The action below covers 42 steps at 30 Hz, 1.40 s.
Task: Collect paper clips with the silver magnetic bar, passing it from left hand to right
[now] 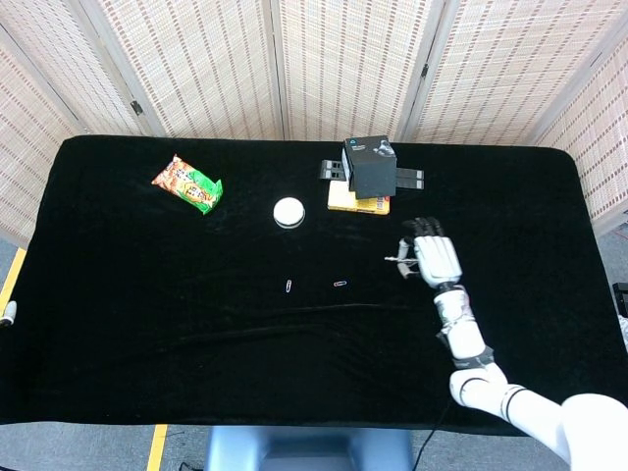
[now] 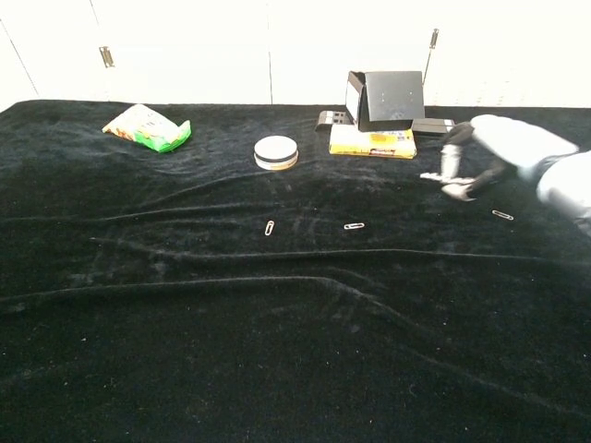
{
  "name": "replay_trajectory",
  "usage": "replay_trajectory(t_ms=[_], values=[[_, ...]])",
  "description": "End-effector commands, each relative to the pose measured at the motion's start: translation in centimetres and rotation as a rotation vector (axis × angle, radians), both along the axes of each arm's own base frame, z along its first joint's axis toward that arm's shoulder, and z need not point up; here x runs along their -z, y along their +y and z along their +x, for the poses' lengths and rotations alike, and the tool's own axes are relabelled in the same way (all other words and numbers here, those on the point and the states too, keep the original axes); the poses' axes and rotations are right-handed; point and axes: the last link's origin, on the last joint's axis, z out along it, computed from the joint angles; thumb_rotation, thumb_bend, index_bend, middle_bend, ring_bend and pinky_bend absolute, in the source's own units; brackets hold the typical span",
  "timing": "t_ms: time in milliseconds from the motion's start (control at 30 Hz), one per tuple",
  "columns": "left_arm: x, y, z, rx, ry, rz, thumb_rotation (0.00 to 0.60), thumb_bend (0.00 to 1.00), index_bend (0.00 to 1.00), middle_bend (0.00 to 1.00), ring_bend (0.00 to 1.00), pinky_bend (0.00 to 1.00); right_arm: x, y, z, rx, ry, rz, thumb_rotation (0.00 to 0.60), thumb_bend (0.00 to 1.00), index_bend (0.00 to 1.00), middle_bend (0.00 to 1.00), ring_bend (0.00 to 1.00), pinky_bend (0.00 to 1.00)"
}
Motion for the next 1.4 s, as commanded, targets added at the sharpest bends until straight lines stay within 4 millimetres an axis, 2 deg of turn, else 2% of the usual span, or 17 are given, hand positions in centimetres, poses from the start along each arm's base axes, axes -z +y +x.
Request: replay_trajectory(t_ms=[33, 233, 333, 1167, 1267, 1400], values=[[0.4, 0.2, 0.3, 0.008, 0.01, -0.01, 0.6, 0.41, 0.07, 0.32, 0.25, 0.16, -1.3, 0.1, -2.1, 0.052, -0.002, -0.003, 0.6, 0.53, 0.83, 0.2, 0.09, 0.0], [1.0, 0.6, 0.7, 0.011, 0.019, -0.034, 0.6, 0.41, 0.07, 0.32, 0.25, 0.16, -1.4, 0.1, -4.9, 0.131, -0.025, 0.025, 0.6, 0.53, 0.83, 0.2, 0.09, 0.0], [1.2, 0.9, 0.6, 0.002, 0.021, -0.042, 0.6, 0.41, 0.07, 0.32, 0.25, 0.16, -1.1, 0.1, -5.5, 0.143, -0.037, 0.032, 0.6, 0.53, 0.83, 0.2, 0.09, 0.0], [0.6, 0.9, 0.2, -0.016, 0.017, -0.022, 0.6, 0.41, 0.07, 0.32, 0.25, 0.16, 1.2, -0.2, -5.2, 0.116, -0.077, 0.063, 0.6, 0.53, 0.83, 0.2, 0.09, 0.0], [0.6, 0.9, 0.2, -0.015, 0.016, -0.021, 0.6, 0.41, 0.07, 0.32, 0.25, 0.16, 1.1, -0.2, -5.2, 0.109, -0.088, 0.06, 0.6, 0.53, 0.83, 0.2, 0.09, 0.0], [0.6, 0.8, 0.3, -0.012, 0.017, -0.02, 0.6, 0.41, 0.07, 0.32, 0.25, 0.16, -0.2, 0.6, -5.0, 0.058, -0.096, 0.029, 0.6, 0.53, 0.83, 0.2, 0.09, 0.0]])
